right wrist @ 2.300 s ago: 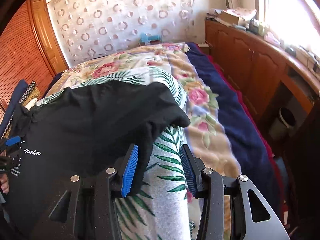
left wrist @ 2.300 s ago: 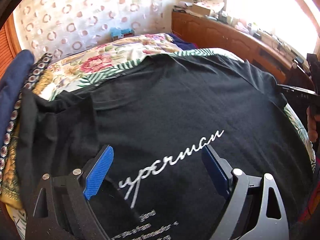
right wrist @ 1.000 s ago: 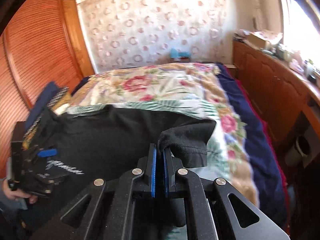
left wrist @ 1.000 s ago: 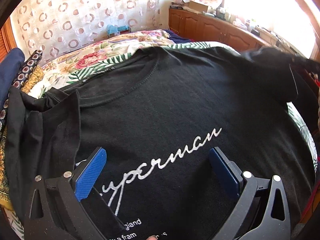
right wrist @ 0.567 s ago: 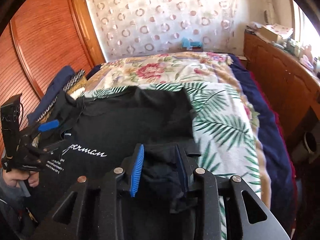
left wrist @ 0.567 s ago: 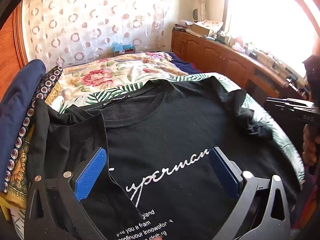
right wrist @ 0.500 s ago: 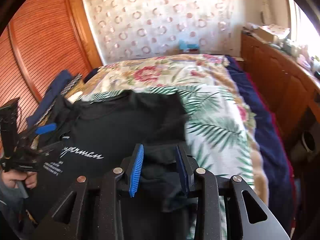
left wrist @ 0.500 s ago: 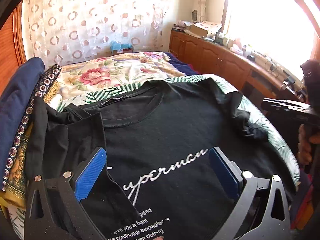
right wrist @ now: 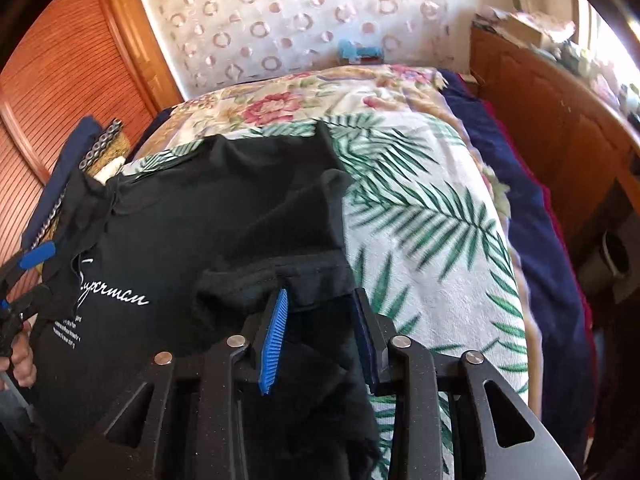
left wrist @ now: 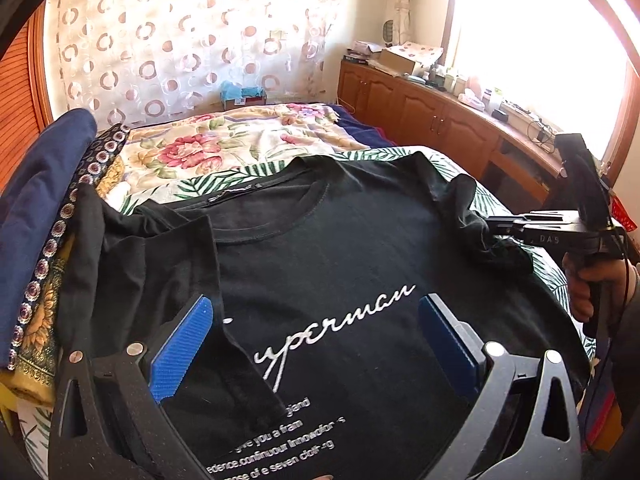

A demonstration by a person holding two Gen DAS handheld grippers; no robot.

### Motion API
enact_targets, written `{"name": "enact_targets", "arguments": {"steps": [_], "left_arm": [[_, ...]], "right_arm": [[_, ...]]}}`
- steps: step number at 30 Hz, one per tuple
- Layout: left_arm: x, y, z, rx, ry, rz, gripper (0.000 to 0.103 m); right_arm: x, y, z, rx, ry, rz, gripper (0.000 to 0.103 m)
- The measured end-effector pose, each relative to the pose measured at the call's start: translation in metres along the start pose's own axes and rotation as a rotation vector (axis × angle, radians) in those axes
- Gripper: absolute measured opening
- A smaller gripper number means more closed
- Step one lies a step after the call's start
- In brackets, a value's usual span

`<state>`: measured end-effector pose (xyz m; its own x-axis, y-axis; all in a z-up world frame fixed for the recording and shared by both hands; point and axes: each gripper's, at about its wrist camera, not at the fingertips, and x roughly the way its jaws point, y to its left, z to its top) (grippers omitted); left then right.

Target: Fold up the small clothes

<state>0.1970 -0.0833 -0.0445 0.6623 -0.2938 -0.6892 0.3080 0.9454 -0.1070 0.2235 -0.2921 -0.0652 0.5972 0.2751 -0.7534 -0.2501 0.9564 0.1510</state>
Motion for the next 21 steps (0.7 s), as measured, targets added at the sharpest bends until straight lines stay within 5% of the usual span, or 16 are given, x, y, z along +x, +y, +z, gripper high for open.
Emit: {"name": "enact_targets", "arguments": {"steps": [1,4,15,17,19,21], "left_arm": [[0.000,0.002,-0.001,-0.005,0.000,0.002,0.103],[-0.001,0.008,-0.003,-0.023,-0.002,0.006,0.103],[-0.005,0.020,-0.012,-0.042,0.003,0.011,0.103],[-0.003,0.021,-0.014,-0.043,0.010,0.009,0.103],[-0.001,0.020,-0.016,-0.043,0.015,0.001,0.103],[-0.001,0.019,-0.016,-0.041,0.018,-0.004,0.103]], "right_arm": [[-0.001,0.005,0.003,-0.013,-0.007,0.003,0.010],[-0.009,0.017,0.016,-0.053,-0.051,0.025,0.005],[-0.017,0.040,0.028,-0.165,-0.117,0.006,0.003],[-0.008,0.031,0.023,-0.158,-0.102,-0.065,0.018],[-0.003,0.027,0.017,-0.142,-0.081,-0.113,0.050],[0.003,0.020,0.007,-0.126,-0.056,-0.129,0.052]]}}
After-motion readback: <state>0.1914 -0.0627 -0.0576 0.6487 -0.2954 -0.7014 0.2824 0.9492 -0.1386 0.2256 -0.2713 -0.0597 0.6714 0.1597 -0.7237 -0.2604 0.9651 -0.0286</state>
